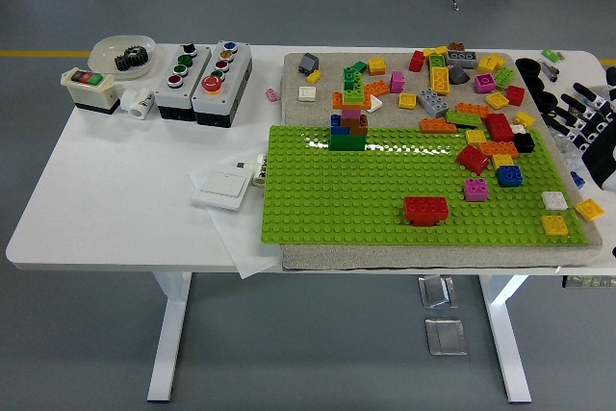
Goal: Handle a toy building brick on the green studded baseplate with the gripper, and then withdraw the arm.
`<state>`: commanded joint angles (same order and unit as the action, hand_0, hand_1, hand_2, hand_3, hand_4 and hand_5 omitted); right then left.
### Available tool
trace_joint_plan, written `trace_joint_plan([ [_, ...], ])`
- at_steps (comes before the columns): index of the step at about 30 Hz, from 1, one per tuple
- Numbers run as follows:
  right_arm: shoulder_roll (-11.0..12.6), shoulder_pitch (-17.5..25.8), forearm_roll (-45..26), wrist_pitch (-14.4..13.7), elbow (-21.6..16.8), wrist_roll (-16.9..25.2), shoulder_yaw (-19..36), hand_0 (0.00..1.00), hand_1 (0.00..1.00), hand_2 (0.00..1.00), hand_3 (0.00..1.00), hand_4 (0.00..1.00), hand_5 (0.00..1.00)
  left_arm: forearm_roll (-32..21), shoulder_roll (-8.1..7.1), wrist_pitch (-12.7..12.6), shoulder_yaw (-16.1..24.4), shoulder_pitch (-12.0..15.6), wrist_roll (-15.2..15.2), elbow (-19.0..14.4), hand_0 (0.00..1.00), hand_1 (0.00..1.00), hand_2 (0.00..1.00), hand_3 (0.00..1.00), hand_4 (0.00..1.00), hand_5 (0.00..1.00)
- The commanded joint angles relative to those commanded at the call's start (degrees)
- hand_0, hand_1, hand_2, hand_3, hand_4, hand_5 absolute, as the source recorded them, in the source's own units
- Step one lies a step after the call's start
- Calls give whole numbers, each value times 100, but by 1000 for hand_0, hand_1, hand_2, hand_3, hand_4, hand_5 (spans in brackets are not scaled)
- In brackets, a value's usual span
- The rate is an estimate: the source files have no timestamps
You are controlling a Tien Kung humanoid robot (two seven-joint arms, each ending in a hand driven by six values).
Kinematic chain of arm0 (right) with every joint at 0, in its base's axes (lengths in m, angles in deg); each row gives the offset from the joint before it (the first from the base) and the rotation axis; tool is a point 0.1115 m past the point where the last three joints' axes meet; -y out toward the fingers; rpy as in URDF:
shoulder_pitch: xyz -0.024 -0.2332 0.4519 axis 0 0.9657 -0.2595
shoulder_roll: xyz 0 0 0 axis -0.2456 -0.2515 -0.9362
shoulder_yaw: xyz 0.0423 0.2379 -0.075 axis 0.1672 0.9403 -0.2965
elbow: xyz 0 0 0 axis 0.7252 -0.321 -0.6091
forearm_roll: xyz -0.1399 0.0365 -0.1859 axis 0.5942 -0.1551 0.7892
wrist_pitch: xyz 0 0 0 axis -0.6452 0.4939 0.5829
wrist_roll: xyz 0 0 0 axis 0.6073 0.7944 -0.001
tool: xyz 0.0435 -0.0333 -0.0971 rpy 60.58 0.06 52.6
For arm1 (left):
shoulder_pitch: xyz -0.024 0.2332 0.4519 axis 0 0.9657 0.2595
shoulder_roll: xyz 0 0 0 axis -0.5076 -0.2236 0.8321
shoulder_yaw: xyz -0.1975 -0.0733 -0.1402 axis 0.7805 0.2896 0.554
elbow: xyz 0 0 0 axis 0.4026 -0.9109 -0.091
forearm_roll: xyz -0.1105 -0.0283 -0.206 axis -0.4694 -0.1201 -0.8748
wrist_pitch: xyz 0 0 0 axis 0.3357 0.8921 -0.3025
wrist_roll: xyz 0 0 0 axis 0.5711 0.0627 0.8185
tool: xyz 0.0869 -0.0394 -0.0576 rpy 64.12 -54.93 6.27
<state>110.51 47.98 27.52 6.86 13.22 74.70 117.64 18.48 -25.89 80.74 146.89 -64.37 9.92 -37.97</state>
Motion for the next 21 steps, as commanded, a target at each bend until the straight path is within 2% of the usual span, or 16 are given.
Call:
trace_joint_plan([
  [21,12,4,43,-9,-7,-13,15,862,799,817,836,998,892,44,-3,3,16,2,1,0,777,712,674,566,593,610],
])
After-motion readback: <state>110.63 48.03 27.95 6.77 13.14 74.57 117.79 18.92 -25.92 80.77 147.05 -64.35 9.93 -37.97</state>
